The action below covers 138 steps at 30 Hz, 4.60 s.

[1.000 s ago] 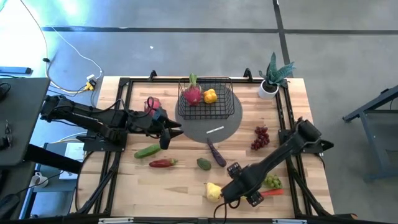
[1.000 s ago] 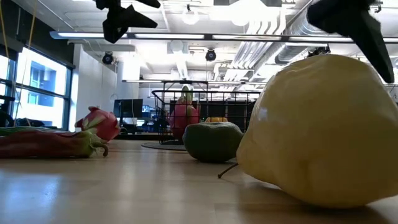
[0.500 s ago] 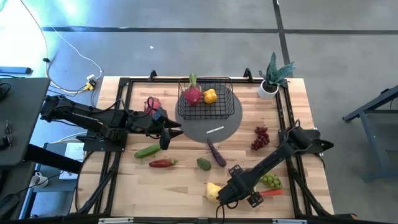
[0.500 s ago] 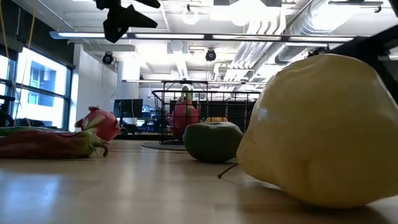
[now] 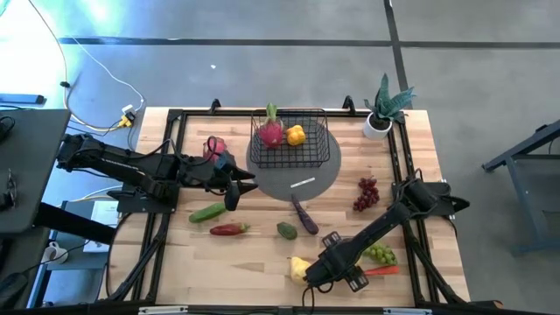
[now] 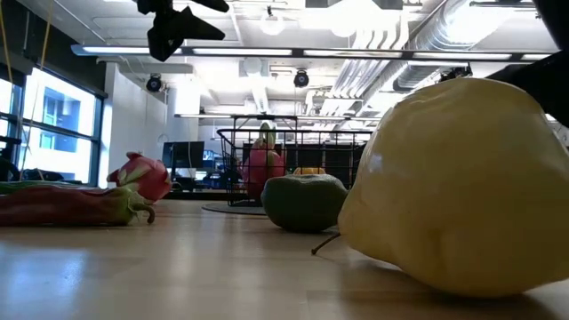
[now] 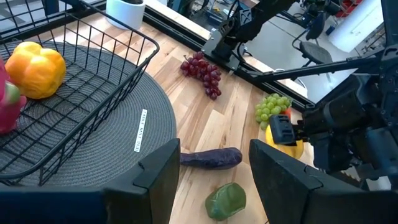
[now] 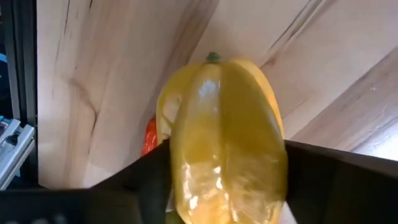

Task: Build produce basket
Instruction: Put the yellow starfruit into the black wire basket, then put the pink dragon fruit into the black wire basket

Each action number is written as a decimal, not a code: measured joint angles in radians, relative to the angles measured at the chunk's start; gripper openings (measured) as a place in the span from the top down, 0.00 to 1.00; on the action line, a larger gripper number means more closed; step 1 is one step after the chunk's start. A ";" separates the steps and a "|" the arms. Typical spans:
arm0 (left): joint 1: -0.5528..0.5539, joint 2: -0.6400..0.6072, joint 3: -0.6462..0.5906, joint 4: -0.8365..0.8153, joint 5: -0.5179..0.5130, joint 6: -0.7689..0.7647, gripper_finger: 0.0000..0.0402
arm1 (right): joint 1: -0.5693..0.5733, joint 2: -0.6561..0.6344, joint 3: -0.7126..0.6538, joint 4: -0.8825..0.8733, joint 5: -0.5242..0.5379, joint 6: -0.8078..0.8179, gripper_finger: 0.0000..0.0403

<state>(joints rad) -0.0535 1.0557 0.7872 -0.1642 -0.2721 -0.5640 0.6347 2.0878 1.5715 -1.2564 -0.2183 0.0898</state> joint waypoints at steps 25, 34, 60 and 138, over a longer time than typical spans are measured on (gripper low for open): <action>0.078 -0.091 0.000 0.003 -0.065 0.206 0.55 | -0.015 -0.110 -0.001 0.031 -0.011 0.593 0.61; 0.186 -0.155 0.000 0.003 -0.055 0.386 0.55 | -0.083 -0.192 -0.001 0.088 0.079 0.845 0.61; 0.397 -0.171 0.000 0.003 -0.053 0.515 0.55 | -0.463 -0.388 0.000 0.356 0.619 0.768 0.61; 0.602 -0.169 0.000 -0.433 0.052 0.180 0.44 | -1.102 -0.150 0.165 0.320 0.165 0.007 0.41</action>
<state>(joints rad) 0.5488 0.8871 0.7872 -0.5976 -0.2200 -0.3837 -0.4675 1.9377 1.7367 -0.9360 -0.0530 0.0969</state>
